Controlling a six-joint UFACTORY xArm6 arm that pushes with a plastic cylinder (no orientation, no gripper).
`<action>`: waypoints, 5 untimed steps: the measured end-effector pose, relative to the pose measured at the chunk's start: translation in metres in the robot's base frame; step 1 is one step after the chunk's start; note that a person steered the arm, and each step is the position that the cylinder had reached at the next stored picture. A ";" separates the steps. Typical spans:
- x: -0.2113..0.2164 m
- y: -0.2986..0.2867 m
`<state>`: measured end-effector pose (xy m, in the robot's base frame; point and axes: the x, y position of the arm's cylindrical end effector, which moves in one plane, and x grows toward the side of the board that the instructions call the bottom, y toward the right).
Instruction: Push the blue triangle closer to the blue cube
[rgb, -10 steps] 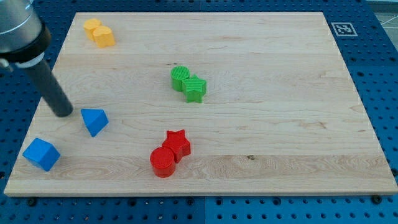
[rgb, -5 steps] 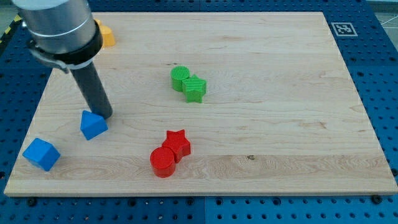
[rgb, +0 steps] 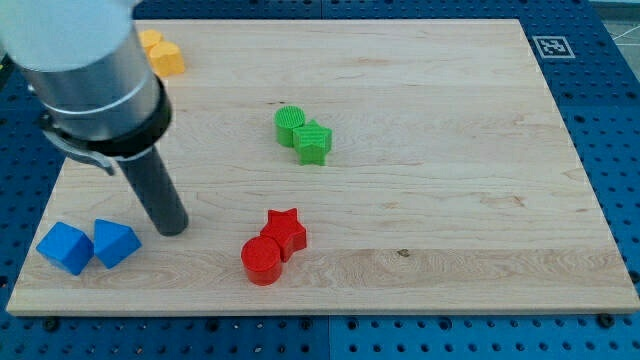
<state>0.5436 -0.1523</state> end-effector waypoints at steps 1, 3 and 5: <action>0.013 -0.003; 0.018 -0.022; 0.018 -0.039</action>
